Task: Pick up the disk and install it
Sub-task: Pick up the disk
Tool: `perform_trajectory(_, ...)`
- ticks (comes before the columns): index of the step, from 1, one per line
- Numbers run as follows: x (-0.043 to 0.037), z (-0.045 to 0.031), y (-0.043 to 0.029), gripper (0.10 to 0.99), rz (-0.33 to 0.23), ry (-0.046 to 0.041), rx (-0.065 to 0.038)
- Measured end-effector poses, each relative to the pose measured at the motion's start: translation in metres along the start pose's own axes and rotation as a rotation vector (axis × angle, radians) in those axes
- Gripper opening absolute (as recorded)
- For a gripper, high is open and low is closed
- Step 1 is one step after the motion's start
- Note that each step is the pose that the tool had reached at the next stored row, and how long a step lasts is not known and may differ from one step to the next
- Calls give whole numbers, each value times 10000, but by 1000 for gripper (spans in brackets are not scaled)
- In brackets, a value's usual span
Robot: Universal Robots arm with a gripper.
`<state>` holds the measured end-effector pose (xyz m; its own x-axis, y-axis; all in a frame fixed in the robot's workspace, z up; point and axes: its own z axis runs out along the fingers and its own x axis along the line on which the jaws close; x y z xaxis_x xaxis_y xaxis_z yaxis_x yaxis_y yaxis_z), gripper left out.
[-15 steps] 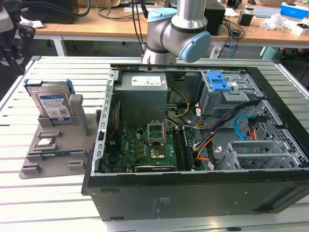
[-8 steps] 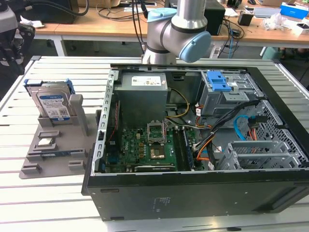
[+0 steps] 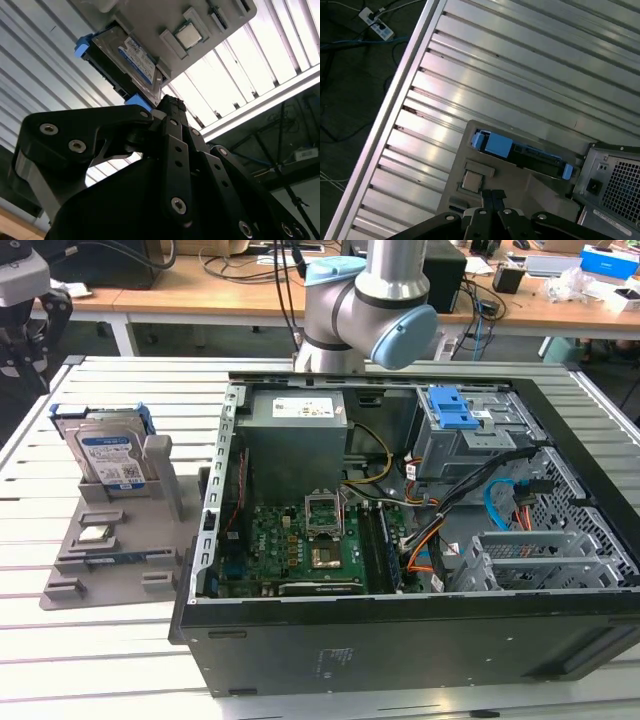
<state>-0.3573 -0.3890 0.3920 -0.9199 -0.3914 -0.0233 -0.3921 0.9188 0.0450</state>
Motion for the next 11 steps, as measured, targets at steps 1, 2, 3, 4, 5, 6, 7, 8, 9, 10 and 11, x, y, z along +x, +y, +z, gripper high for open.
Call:
perform_trajectory(1,0,0,0,106,-166,7,-4)
perform_trajectory(2,0,0,0,106,-265,11,-7)
perform_trajectory(3,0,0,0,106,-427,19,-10)
perform_trajectory(4,0,0,0,106,-566,26,-14)
perform_trajectory(5,0,0,0,106,-649,29,-15)
perform_trajectory(6,0,0,0,106,-746,34,-18)
perform_trajectory(7,0,0,0,106,-839,38,-20)
perform_trajectory(8,0,0,0,106,-930,42,-22)
perform_trajectory(9,0,0,0,106,-1013,46,-24)
perform_trajectory(10,0,0,0,106,-1115,51,-26)
perform_trajectory(11,0,0,0,106,-1206,54,-28)
